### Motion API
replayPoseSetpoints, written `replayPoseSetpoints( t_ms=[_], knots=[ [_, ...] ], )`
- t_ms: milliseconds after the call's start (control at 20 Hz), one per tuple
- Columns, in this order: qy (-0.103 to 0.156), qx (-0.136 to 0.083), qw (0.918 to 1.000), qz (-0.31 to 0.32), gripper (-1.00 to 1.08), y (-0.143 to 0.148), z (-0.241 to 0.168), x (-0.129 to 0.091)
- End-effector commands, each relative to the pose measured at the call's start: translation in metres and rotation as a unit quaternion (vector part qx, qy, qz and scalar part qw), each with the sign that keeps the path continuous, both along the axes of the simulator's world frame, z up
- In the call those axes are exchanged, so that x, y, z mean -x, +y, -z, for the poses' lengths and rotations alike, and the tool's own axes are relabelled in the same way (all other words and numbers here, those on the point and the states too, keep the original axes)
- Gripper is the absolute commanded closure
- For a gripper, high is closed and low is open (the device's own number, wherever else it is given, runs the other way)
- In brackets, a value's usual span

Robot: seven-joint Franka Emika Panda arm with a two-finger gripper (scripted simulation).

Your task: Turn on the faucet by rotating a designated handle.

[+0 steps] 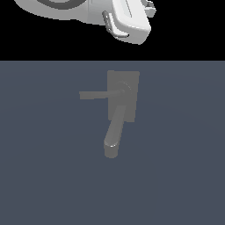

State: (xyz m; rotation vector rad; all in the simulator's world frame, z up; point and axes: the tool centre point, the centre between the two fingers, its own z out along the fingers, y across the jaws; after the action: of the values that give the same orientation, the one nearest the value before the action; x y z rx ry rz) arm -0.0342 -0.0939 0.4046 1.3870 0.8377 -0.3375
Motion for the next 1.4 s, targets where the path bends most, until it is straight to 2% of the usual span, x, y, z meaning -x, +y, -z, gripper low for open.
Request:
replayPoseSetpoints(
  t_ms=[0, 250, 550, 950, 1150, 1350],
  knots=[
    [-0.027, -0.001, 0.9995, -0.017, 1.08, 0.008, -0.02, -0.003],
    [-0.093, 0.005, 0.9938, -0.06, 1.08, 0.031, -0.071, -0.008],
    [-0.169, 0.028, 0.978, -0.12, 1.08, 0.069, -0.136, -0.007],
    [-0.24, 0.08, 0.9462, -0.201, 1.08, 0.133, -0.202, 0.004],
    [-0.261, 0.113, 0.9276, -0.242, 1.08, 0.17, -0.221, 0.009],
    [-0.269, 0.149, 0.9084, -0.283, 1.08, 0.209, -0.23, 0.012]
  ],
)
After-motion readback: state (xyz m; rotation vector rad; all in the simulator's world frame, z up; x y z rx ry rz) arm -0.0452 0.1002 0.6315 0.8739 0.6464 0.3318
